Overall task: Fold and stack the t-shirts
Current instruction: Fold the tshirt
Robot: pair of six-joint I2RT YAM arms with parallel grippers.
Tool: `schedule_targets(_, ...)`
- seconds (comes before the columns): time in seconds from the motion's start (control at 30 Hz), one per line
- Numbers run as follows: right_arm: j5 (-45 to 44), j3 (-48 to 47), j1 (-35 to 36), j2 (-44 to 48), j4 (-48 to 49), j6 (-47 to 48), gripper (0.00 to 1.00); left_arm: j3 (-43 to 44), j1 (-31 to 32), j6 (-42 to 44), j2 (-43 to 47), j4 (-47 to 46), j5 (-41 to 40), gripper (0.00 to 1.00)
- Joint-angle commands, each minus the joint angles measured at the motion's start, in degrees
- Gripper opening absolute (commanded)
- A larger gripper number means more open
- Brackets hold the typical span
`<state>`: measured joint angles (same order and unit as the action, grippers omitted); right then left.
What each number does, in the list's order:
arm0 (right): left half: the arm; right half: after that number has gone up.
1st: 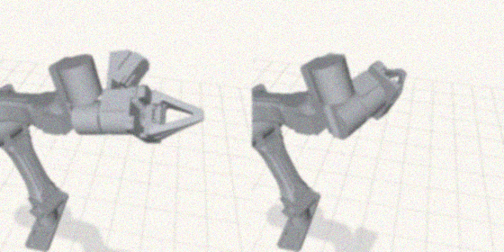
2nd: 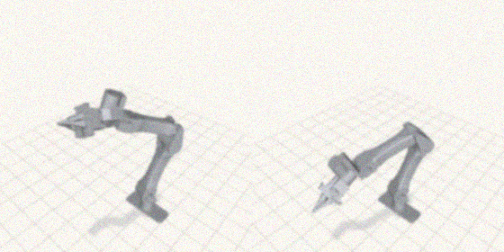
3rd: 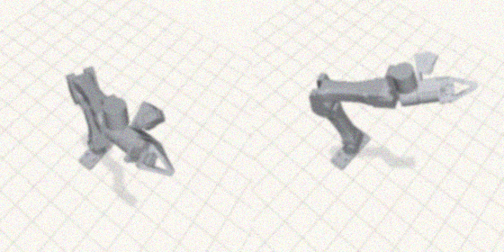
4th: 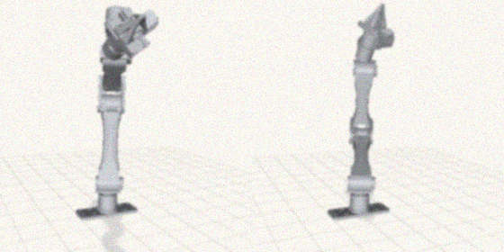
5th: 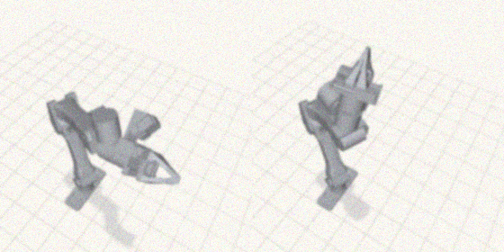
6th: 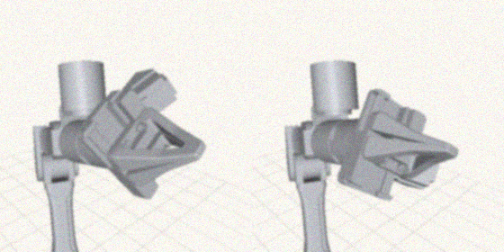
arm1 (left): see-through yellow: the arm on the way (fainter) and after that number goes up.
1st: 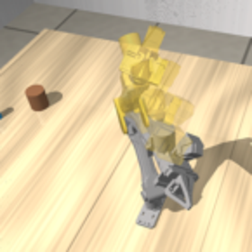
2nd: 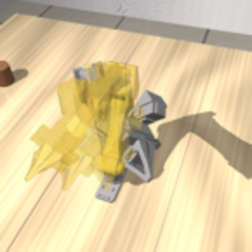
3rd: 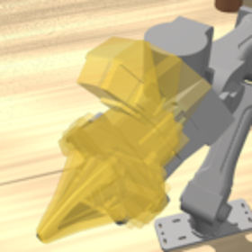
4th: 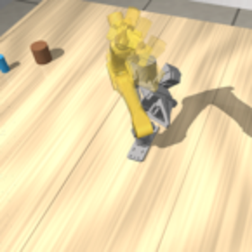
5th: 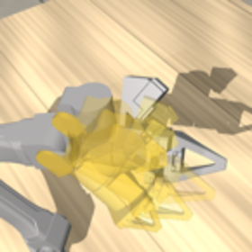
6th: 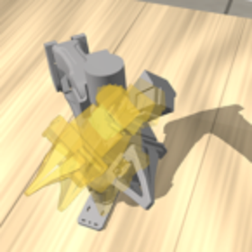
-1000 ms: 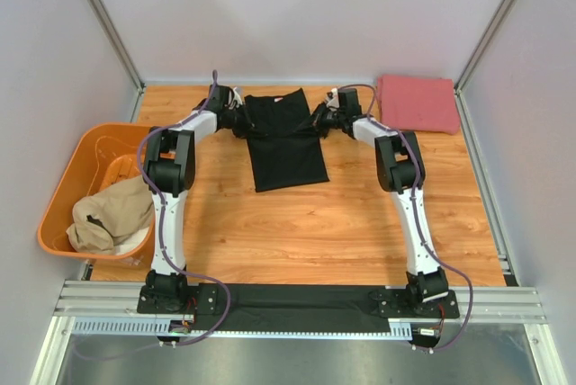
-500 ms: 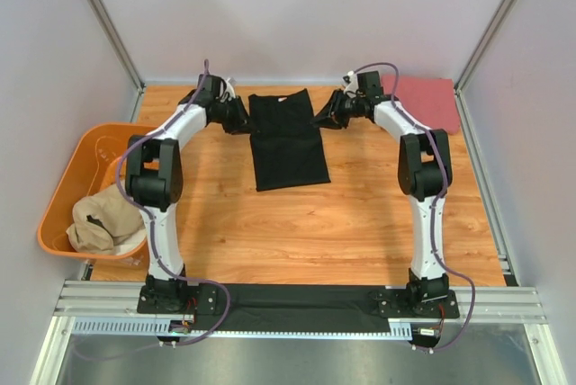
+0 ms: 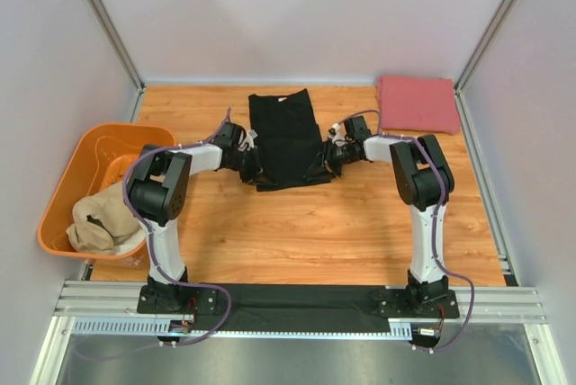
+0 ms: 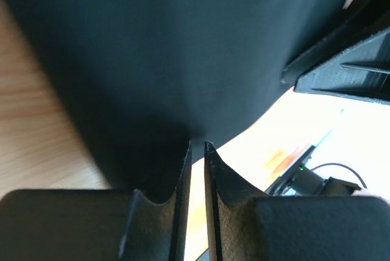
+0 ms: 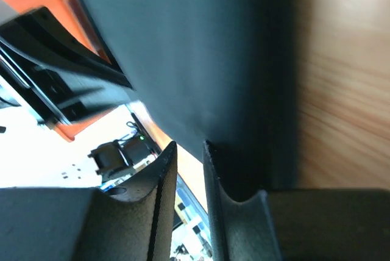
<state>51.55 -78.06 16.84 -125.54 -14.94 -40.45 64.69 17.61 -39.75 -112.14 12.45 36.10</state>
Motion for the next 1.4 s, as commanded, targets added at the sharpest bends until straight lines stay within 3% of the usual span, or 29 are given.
schedule_targets(0.0,0.66,3.34,-0.67,0.2,2.37,4.14,0.25,-1.31,-0.64,1.33,0.52,-0.78,-1.38,0.2)
schedule_targets(0.33,0.48,22.59,-0.84,9.86,10.45,1.95,0.25,-13.79,0.58,6.17,8.85,5.21,-6.21,0.18)
schedule_targets(0.43,-0.48,28.74,-0.84,16.53,8.79,2.39,0.25,-17.04,1.81,8.19,16.05,9.07,-7.35,0.18)
schedule_targets(0.53,-3.37,32.26,-0.84,24.88,0.22,6.15,0.26,-18.81,3.4,9.6,24.84,14.96,-9.81,0.23)
schedule_targets(0.6,-5.75,33.06,-0.84,32.23,-4.2,8.79,0.29,-19.07,3.57,10.65,32.04,19.97,-10.87,0.27)
schedule_targets(0.67,-11.89,33.24,-0.76,36.57,-10.34,12.57,0.41,-18.37,3.49,10.92,38.88,24.7,-13.15,0.33)
schedule_targets(0.77,-18.84,34.21,-0.76,41.51,-11.43,14.52,0.52,-18.63,3.57,8.73,43.74,28.14,-17.45,0.41)
schedule_targets(0.9,-19.38,33.33,-0.76,38.8,-9.5,11.72,0.53,-20.65,3.49,1.71,41.13,25.62,-17.21,0.42)
schedule_targets(1.07,-18.41,32.37,-0.76,33.43,-3.43,7.93,0.53,-24.26,3.4,-7.1,36.73,13.57,-15.18,0.42)
schedule_targets(1.2,-18.15,28.85,-0.76,29.92,-5.0,10.3,0.52,-17.33,7.52,2.7,36.55,16.28,-23.41,0.41)
schedule_targets(1.37,-18.5,28.4,-1.46,30.25,-8.35,11.88,0.52,-6.43,18.68,16.68,33.57,18.58,-32.39,0.43)
